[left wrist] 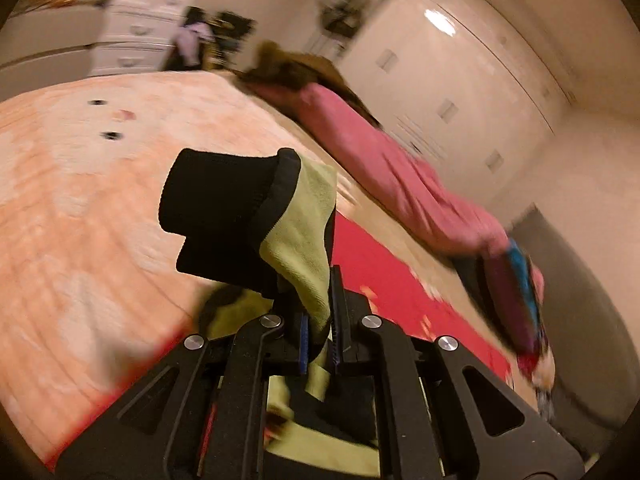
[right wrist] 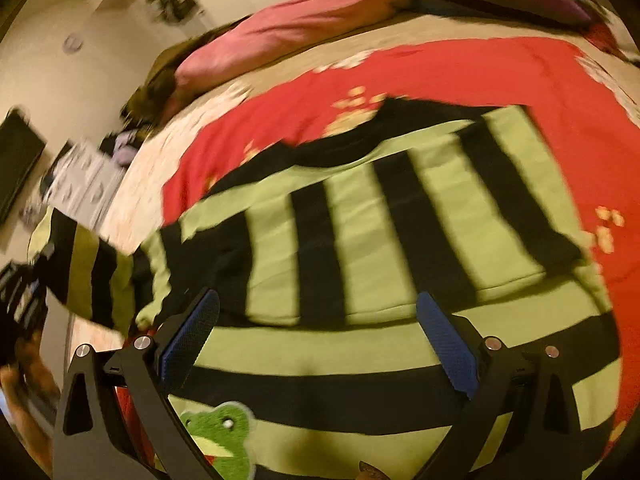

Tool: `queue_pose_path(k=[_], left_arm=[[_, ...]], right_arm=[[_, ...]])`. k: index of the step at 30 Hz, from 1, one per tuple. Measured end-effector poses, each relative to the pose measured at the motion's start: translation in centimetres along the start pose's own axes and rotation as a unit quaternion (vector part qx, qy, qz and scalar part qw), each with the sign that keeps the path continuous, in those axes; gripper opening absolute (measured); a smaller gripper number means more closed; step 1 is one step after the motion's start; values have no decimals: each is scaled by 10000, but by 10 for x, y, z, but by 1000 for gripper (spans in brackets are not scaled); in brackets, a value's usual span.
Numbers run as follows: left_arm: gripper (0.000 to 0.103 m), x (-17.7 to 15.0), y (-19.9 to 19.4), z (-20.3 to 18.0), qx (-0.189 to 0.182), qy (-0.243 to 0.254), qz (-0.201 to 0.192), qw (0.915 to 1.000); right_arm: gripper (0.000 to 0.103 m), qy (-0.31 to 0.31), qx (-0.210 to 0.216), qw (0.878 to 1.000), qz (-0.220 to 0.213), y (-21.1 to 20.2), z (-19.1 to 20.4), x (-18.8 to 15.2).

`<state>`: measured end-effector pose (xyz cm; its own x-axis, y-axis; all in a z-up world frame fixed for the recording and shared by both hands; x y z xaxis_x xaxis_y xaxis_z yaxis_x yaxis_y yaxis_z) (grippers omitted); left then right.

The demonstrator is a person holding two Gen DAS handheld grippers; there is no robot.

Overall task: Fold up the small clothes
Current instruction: 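Lay the held sleeve across the sweater body with the left tool and release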

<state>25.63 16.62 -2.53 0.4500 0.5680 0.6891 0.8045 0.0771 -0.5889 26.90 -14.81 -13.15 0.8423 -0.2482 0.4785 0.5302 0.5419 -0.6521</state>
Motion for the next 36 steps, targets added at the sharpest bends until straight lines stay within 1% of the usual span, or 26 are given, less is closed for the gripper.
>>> queue_pose_path(k=[3,4,6,7,9,11,13,14,16,17,18,20,22,23,25,26,28,29,31,33,35,36], left_arm=[[3,-32,5,-48,-113,531,224,9983],[3,-43,6,-58,-149,677,293,9972],[3,-71,13,-88,-205,1071,494,9928],[3,-82,17,-96,-227,1192,585,9909],[3,-108,26,-115,-363,1476,827,9849],[3,-137,35,-130,-353,1847,991,9771],[3,-162,47,-137,-384,2119,1218,9689],[5,-177,53,-137,-409,2203,1401,9644],[28,-205,60,-137,-598,2332,1867,9525],[49,-214,61,-137,-722,2364,2033,9474],[53,-221,61,-136,-783,2433,2103,9436],[54,-224,59,-133,-807,2584,2065,9402],[60,-220,53,-132,-842,2574,2085,9398],[64,-213,46,-131,-930,2530,2014,9417],[70,-196,29,-129,-937,2602,1714,9456],[71,-188,24,-129,-867,2657,1557,9474],[72,-177,18,-127,-686,2677,1323,9519],[72,-168,14,-121,-600,2636,1170,9556],[72,-150,11,-106,-305,2594,824,9618],[72,-129,12,-82,311,2534,361,9662],[72,-113,18,-64,777,2406,165,9674],[72,-106,22,-55,916,2296,129,9689]], right_arm=[[99,301,-83,9993,-201,-18,-27,9],[99,410,-114,9987,-269,-24,-37,11],[99,574,-178,9975,-370,-34,-54,14],[99,643,-203,9969,-413,-38,-61,15],[99,832,-239,9948,-544,-49,-76,18],[99,986,-278,9927,-645,-58,-90,18],[99,1147,-299,9908,-657,-62,-101,15],[99,1199,-293,9902,-655,-62,-103,14],[99,1306,-242,9892,-615,-61,-107,12],[99,1322,-218,9892,-595,-60,-106,11],[99,1326,-190,9893,-573,-59,-105,10],[99,1278,-139,9902,-540,-58,-103,11],[99,1242,-92,9909,-516,-58,-98,11],[99,1218,-53,9913,-495,-57,-95,11],[99,1161,-10,9922,-453,-54,-90,11],[99,1128,2,9926,-438,-53,-86,11],[99,1050,34,9937,-387,-49,-80,12],[99,1024,51,9941,-351,-47,-77,11],[99,960,87,9949,-304,-43,-70,10],[99,804,73,9964,-251,-38,-58,10],[99,504,48,9986,-154,-29,-39,10],[99,384,45,9992,-113,-25,-31,9]])
Point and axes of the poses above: each gripper's, at about its wrist camera, not at the fingertips, and y roughly the way its jaws point, z to its left, x to its top, the point moved 8 cm from there along y, roughly the way its jaws point, and after that the axes turned 12 degrees about x, right-handed, at the moved point
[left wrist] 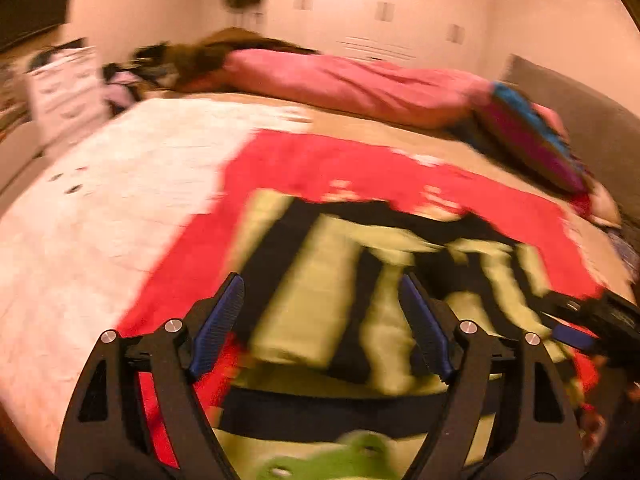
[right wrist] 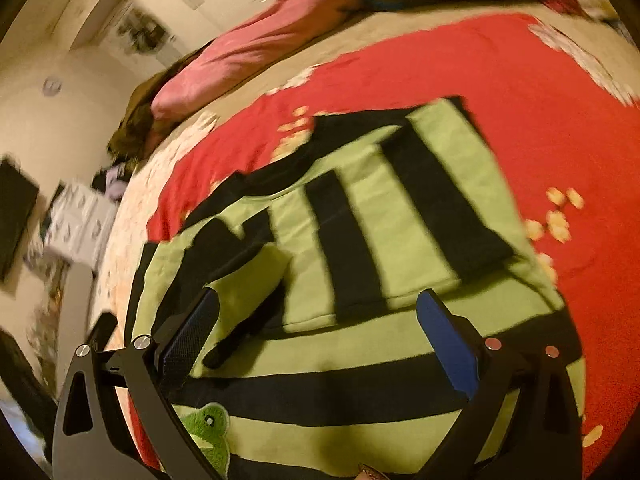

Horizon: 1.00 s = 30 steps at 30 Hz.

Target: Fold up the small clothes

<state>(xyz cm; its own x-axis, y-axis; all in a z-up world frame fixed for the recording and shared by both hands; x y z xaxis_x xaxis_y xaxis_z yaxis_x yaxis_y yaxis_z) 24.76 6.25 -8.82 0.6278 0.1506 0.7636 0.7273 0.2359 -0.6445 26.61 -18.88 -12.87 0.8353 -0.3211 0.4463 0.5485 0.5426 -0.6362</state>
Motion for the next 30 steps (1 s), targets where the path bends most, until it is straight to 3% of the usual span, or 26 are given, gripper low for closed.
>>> queue_pose_path(k=[3,8,15,19,24,26,27,30], left_arm=[[72,-5,13,25,140,-154,186,9996],[73,-8,18,46,217,-334,295,9988],[74,-15,29,52,221,-426,423,9980],[74,-15,32,50,192,-417,418,9981],[74,-19,37,47,171,-359,510,9979],[74,-19,37,48,186,-367,509,9979],[74,-19,38,49,180,-384,513,9978],[74,-21,40,51,198,-427,549,9974]], right_arm=[[99,-553,-50,9983,165,19,32,-5],[99,-1291,-542,9896,334,54,61,-7],[99,-1729,-1175,9760,610,101,63,-7],[99,-2376,-1750,9538,560,110,60,-13],[97,-3153,-2083,9254,302,111,62,-17],[85,-3363,-2066,9185,255,111,65,-18],[60,-3390,-1969,9195,299,112,66,-18],[38,-3234,-1877,9272,228,104,62,-13]])
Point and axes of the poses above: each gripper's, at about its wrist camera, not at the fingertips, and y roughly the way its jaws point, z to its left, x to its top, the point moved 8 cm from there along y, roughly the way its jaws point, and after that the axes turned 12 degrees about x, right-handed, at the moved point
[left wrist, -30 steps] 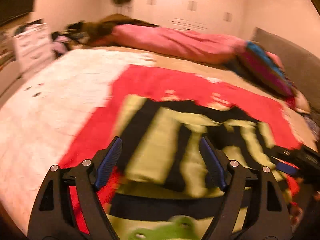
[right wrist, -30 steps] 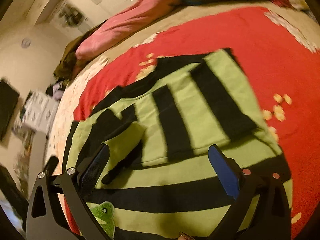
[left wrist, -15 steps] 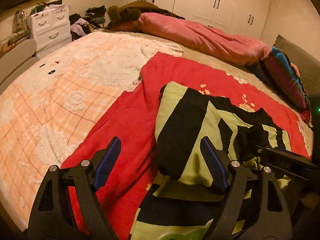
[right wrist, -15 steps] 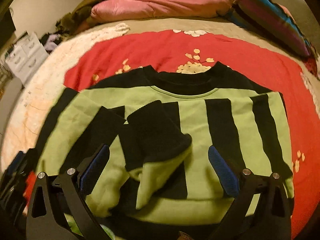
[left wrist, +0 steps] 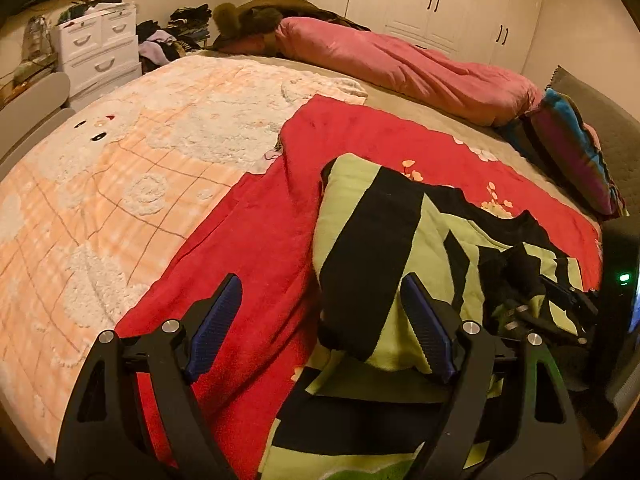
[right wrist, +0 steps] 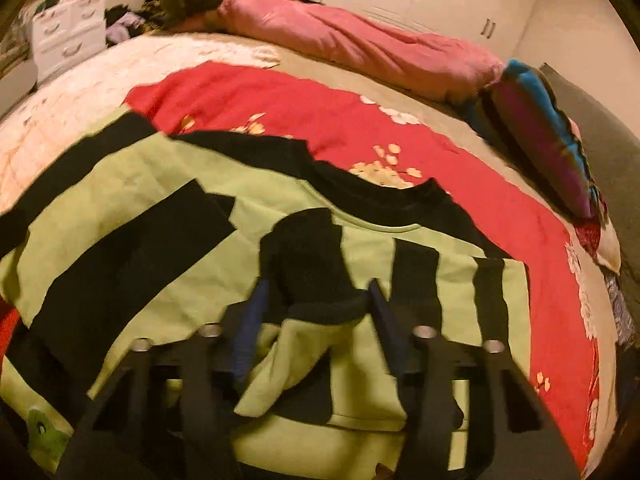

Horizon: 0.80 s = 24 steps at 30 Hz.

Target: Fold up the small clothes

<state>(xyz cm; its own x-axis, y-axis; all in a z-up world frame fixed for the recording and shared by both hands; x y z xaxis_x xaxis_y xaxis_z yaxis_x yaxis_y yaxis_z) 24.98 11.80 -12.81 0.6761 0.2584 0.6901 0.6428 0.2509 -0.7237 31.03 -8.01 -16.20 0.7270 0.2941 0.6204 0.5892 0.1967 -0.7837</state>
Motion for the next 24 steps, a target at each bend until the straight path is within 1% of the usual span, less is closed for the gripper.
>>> queue_pose_path(k=[1,3,4,6,7,8,10,12,13,14,15,16,17,18,19,20,21,23,24], left_arm=[[74,0,0,1,3,-10,9,10000],[74,0,1,2,-5,-35,18,10000],[74,0,0,2,-8,-39,5,10000],[74,1,-1,3,-1,-30,-28,10000],[74,2,-2,3,-8,-28,-46,10000],[74,2,-3,2,-16,-21,-70,10000],[74,3,-5,1,-28,5,-106,9999],[74,3,-6,-1,-50,29,-145,9999],[74,3,-8,-2,-66,45,-172,9998],[74,4,-9,-3,-76,64,-202,9997],[74,4,-10,-5,-88,88,-224,9997],[74,4,-10,-7,-94,111,-228,9996],[74,3,-11,-9,-105,160,-234,9995],[74,2,-11,-12,-114,221,-233,9994],[74,1,-11,-14,-116,267,-231,9993],[74,0,-11,-17,-121,332,-232,9991],[74,-1,-11,-21,-136,392,-232,9989],[74,-3,-12,-26,-157,484,-240,9984],[74,-4,-12,-30,-159,558,-250,9980]], right_arm=[[33,160,130,9998,-18,-1,-4,0],[29,642,537,9964,-101,-8,-16,-3],[28,891,782,9928,-176,-12,-21,-4],[27,1546,1393,9773,-403,-23,-37,-4],[27,1718,1560,9715,-480,-27,-41,-3],[27,1936,1781,9629,-607,-33,-48,-1],[27,2383,2252,9398,-962,-48,-66,7],[27,2657,2524,9217,-1270,-60,-81,15],[27,2841,2712,9073,-1502,-68,-92,20],[27,2958,2835,8968,-1670,-74,-101,24],[27,3118,2953,8828,-1905,-80,-113,26],[28,3209,2990,8754,-2034,-84,-121,27],[28,3356,3029,8635,-2237,-87,-135,26],[29,3510,2969,8564,-2351,-87,-148,22],[32,3621,2835,8563,-2350,-85,-158,17],[34,3836,2562,8578,-2265,-78,-172,6],[42,3998,2377,8585,-2159,-72,-181,-3],[47,4306,2125,8601,-1724,-53,-192,-24],[54,4460,2001,8609,-1408,-43,-195,-37]])
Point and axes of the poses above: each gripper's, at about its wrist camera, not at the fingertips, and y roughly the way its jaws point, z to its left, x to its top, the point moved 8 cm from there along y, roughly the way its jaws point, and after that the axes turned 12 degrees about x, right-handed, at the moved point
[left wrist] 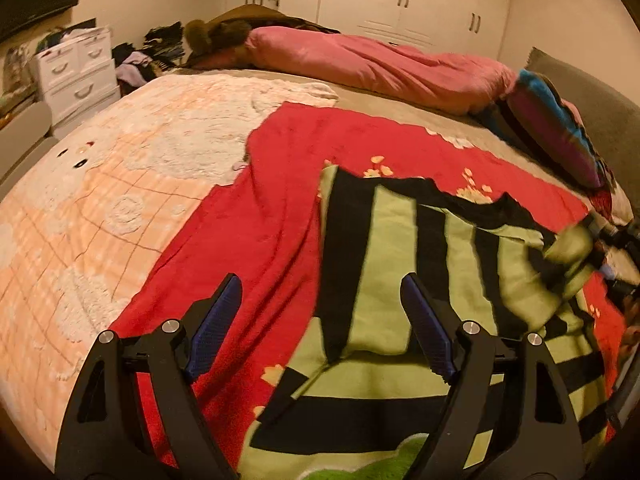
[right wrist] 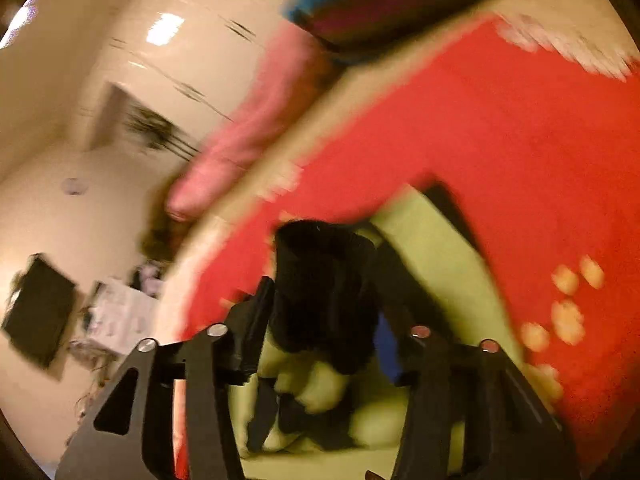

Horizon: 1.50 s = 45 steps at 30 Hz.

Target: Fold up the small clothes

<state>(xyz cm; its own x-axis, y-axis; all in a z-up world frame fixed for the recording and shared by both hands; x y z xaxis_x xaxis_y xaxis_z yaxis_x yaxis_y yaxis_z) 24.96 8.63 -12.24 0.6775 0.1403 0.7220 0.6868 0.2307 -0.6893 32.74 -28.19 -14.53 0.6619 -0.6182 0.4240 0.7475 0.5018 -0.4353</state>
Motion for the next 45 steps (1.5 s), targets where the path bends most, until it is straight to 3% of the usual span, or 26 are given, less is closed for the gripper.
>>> queue_pose_path(k=[1,4,10,12,17,18,19,20,21,23,26,29,31,36,39,45], left_arm=[[74,-1,0,-2,-3,50,-3,10000],[74,-4,0,-10,-16,202,-15,9998],[74,-2,-4,-29,-121,463,-161,9987],[74,-1,-5,-38,-215,569,-173,9980],[74,6,-3,-58,-361,642,-141,9972],[74,7,1,-64,-375,703,-71,9968],[74,7,5,-69,-376,772,-12,9963],[74,6,11,-74,-376,867,38,9955],[74,4,19,-78,-389,960,108,9946],[74,-3,34,-77,-382,1030,301,9935],[74,-15,56,-60,-174,824,642,9944],[76,-18,64,-47,-370,354,911,9945],[77,-20,64,-48,-350,407,895,9945],[77,-23,62,-48,-328,504,832,9947],[76,-15,49,-46,-262,515,495,9971],[76,2,3,-55,-330,767,-364,9958]], right_arm=[[54,149,-190,9997,89,0,-13,-4],[56,282,-247,9993,62,-7,-24,-11],[63,-34,-303,9995,128,-10,-18,-9],[72,-143,-327,9992,177,-6,-15,-7],[73,-265,-436,9973,532,12,-20,-7],[67,-307,-451,9965,636,18,-20,-9],[40,-382,-374,9959,725,23,-17,-10],[28,-464,-330,9952,800,22,-14,-12],[20,-607,-335,9944,801,21,-8,-11],[18,-820,-137,9947,612,10,5,-6],[18,-684,105,9970,334,-2,7,7],[20,-602,-468,9949,664,11,-21,1],[21,-405,-905,9914,857,17,-45,-14],[30,-209,-842,9946,575,7,-48,-16],[49,-472,-848,9944,417,-7,-32,-14],[50,-1594,-873,9832,146,-28,10,-11]])
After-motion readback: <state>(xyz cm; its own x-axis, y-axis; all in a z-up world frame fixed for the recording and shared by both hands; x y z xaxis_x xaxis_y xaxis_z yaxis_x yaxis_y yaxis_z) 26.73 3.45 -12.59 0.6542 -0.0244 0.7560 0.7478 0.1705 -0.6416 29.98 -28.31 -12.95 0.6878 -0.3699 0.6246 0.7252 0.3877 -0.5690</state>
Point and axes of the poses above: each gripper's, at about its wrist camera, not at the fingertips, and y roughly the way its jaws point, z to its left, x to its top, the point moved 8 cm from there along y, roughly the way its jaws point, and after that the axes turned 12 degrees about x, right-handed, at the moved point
